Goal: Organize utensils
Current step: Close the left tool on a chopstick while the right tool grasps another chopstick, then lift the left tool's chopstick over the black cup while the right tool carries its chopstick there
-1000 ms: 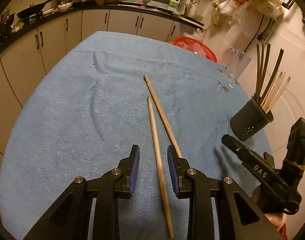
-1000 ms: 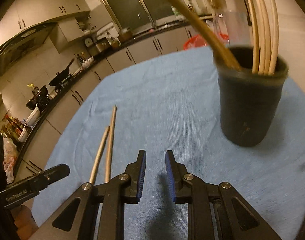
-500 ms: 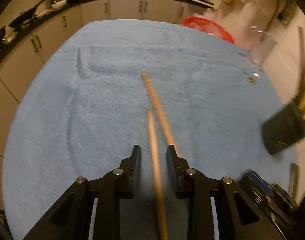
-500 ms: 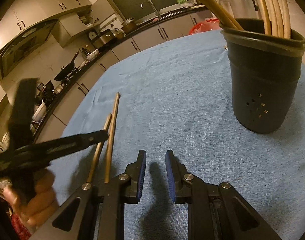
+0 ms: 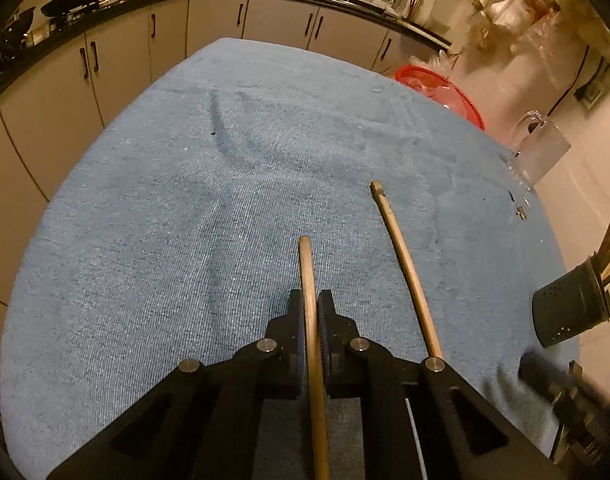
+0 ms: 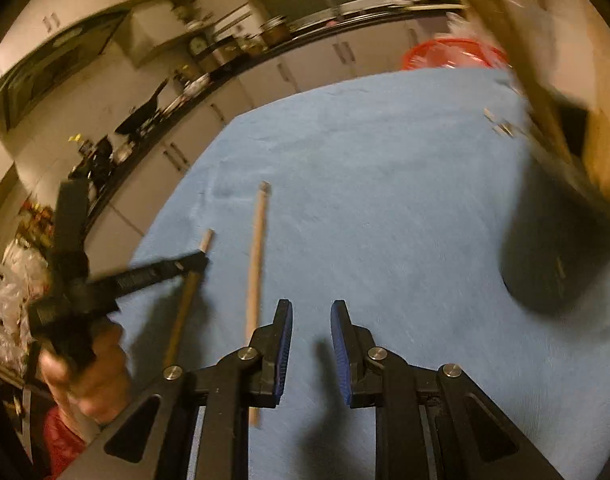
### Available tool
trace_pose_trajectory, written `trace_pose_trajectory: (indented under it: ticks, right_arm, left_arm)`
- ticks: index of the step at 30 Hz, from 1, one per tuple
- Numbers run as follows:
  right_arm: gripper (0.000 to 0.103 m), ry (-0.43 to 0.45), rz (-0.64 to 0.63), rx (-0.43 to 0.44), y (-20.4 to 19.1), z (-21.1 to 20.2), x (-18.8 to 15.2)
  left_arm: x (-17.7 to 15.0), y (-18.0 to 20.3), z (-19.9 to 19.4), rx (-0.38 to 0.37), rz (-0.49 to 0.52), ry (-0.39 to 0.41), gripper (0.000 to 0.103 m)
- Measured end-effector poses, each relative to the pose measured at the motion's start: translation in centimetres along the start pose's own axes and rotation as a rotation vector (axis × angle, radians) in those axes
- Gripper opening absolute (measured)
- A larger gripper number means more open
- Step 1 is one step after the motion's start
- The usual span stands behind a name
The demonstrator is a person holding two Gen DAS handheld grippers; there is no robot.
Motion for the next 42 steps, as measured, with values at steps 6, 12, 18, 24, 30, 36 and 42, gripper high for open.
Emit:
trace_pose_trajectory:
  ticks: [6, 12, 18, 24, 30, 36, 42]
  right_arm:
    - [0.025, -0.108, -0.054, 0.009, -3.9, 4.6, 6.8]
    - [0.025, -0.205, -0.072, -0.068, -5.5, 10.8, 10.1]
    - [0.011, -0.262, -0.140, -0.144, -6.2, 14.0, 11.2]
    - [0.008, -0.159, -0.109, -0.098, -5.4, 9.9, 10.0]
    - [0.008, 0.137, -0.095, -0.040, -5.7, -1.2, 6.8]
    - [0.008, 0.335, -0.118, -0.036, -6.1, -8.8, 4.1]
    - [0.007, 0.430, -0.112, -0.027, -6.7, -12.8, 1.5]
  left_arm:
    - [-0.6, -1.2, -0.6, -0.048, -0.019, -0.008, 0.009]
    - [-1.0, -1.6, -1.2, -0.068, -0.030, -0.013, 0.009]
    - [-0.8, -1.5, -0.9, -0.075, -0.035, -0.014, 0.008]
    - [-0.6, -0.5, -1.8, -0.081, -0.003, 0.029, 0.007]
    - [-0.8, 1.0, -6.2, -0.134, 0.035, 0.177, 0.007]
    - [-2.2, 3.3, -10.9, -0.157, 0.072, 0.232, 0.007]
    - [-3.6, 5.8, -14.5, -0.150, 0.119, 0.273, 0.007]
Point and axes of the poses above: each gripper's, at about its wrist camera, not at the fingertips, and z roughly the way its jaws point, y to its right, x to its top, the point moved 4 cm from there along z, roughly the way its jaws point, and after that the axes turned 6 degrees about -y, right-handed, at the moved point
